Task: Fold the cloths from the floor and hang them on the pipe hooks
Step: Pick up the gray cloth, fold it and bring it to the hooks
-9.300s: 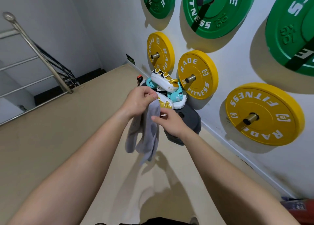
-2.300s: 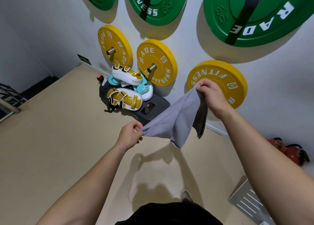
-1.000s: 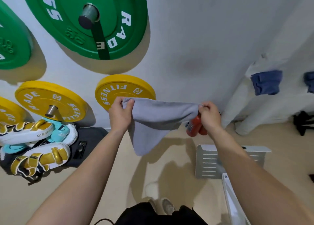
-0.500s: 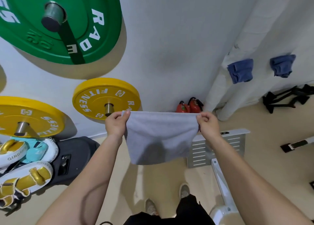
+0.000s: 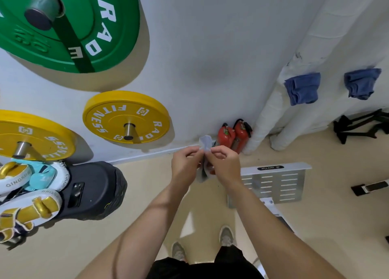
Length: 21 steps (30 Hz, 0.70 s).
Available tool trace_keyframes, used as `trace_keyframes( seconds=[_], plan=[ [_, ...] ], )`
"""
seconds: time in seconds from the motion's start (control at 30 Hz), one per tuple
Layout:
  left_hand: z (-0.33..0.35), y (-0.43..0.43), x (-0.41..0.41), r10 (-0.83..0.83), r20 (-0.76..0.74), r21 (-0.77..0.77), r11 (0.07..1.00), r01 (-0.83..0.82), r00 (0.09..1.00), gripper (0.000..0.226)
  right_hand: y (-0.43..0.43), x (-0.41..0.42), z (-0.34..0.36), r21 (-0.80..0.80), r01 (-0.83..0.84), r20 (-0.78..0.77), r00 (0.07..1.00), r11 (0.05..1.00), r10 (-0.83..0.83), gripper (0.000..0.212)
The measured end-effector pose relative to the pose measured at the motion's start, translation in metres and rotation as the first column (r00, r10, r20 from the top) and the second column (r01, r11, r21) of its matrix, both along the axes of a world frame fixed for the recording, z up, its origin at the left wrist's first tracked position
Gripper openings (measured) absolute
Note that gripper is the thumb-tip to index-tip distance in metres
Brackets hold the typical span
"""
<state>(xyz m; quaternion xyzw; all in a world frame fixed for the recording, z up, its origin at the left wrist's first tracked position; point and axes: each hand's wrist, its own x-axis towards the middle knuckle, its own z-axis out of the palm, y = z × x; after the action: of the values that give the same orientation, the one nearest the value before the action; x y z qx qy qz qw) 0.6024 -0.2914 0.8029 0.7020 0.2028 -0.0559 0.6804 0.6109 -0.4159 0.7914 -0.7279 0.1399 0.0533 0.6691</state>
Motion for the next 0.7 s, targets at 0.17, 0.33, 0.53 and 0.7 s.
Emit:
trace_keyframes(
  seconds=[0.17,0.33,0.53,0.7],
  plan=[
    [0.008,-0.009,0.002,-0.123,0.069,0.107,0.988,0.115,0.990,0.024,-0.009,0.007,-0.004,-0.047,-0.055,0.055,0.997,0.997,0.058,0.006],
    [0.016,-0.009,0.006,-0.217,0.083,0.098,0.973,0.208,0.973,0.051,-0.017,0.013,0.002,0.000,-0.083,-0.003,0.997,0.997,0.083,0.019],
    [0.012,0.022,0.022,-0.285,0.063,0.411,0.881,0.236,0.956,0.035,-0.037,0.034,0.015,-0.122,-0.324,0.100,0.936,0.938,0.337,0.014],
    [0.009,0.050,0.039,-0.390,0.013,0.651,0.702,0.288,0.921,0.080,-0.056,0.051,0.039,-0.201,-0.455,0.096,0.872,0.868,0.479,0.009]
  ],
)
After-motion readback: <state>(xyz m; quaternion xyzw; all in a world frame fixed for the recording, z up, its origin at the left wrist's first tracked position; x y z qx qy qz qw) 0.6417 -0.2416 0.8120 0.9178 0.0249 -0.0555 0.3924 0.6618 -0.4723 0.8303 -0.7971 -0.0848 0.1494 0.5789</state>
